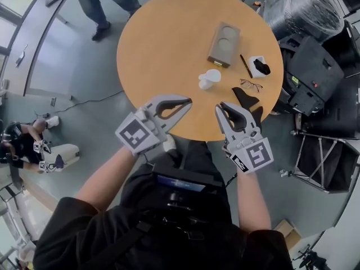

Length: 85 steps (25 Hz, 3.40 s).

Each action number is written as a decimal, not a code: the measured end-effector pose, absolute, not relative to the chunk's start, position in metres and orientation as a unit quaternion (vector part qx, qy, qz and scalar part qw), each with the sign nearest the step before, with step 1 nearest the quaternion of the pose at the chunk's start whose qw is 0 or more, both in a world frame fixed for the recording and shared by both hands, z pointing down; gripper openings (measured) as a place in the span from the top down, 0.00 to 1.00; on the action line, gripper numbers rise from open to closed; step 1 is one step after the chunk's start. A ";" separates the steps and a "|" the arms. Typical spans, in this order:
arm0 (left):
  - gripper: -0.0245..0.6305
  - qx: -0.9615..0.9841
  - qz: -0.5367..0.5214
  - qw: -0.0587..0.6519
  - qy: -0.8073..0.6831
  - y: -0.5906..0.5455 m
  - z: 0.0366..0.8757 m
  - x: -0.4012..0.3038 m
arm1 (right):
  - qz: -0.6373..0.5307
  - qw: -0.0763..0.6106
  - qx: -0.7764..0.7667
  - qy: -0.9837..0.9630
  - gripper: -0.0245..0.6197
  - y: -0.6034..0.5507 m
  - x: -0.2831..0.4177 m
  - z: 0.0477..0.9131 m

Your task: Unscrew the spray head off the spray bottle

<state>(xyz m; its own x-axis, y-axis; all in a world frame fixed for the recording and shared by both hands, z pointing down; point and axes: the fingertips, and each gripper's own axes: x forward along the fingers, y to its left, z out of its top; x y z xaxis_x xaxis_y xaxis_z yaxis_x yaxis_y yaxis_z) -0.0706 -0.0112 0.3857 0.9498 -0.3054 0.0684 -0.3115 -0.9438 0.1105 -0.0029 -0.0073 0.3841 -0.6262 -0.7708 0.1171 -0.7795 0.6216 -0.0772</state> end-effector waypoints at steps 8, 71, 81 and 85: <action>0.94 0.975 0.041 0.083 -0.204 -0.085 0.477 -0.024 | 0.101 0.044 0.423 -0.899 0.89 -0.081 0.049 0.478; 0.49 0.957 0.139 0.076 -0.243 -0.118 0.584 0.063 | 0.129 0.021 0.379 -0.916 0.79 -0.081 0.061 0.525; 0.49 0.966 0.140 0.072 -0.203 -0.087 0.483 0.059 | 0.091 0.018 0.358 -0.929 0.76 -0.062 0.051 0.414; 0.49 0.968 0.148 0.072 -0.187 -0.069 0.454 0.063 | 0.068 0.024 0.350 -0.934 0.72 -0.053 0.046 0.382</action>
<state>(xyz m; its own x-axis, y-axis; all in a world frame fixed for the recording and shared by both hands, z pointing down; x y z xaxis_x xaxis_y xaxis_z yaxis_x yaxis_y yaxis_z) 0.0631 -0.0689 0.4542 0.8861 -0.3402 0.3147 -0.3832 -0.9198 0.0848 0.0460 -0.0531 0.3817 -0.7534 -0.6511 0.0921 -0.6576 0.7453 -0.1105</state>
